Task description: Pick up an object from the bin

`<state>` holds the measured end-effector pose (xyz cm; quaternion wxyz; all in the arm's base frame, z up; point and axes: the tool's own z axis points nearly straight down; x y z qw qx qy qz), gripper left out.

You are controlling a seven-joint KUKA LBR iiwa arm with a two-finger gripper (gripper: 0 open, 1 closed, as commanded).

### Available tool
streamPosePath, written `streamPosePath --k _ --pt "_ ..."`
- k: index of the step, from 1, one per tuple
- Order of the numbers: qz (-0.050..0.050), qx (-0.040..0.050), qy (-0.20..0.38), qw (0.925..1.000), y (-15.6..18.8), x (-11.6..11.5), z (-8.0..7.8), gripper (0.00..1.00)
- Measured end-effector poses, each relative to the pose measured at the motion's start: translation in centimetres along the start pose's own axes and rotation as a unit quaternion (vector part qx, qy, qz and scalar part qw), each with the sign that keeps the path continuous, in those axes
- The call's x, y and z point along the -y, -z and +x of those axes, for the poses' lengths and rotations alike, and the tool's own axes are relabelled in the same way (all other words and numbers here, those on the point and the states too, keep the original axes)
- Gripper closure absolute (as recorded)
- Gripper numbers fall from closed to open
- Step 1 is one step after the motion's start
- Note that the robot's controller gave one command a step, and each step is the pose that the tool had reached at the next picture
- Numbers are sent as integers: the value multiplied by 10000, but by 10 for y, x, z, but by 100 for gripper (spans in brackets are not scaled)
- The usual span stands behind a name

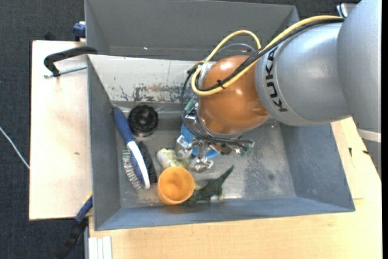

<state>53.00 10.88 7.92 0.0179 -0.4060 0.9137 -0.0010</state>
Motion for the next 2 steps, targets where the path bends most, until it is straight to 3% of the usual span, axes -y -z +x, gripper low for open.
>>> streamPosePath --k 1,2 --pt "-40 -96 -218 9997 115 7 -7 100" --pt "-44 -97 -187 9998 176 13 -24 100"
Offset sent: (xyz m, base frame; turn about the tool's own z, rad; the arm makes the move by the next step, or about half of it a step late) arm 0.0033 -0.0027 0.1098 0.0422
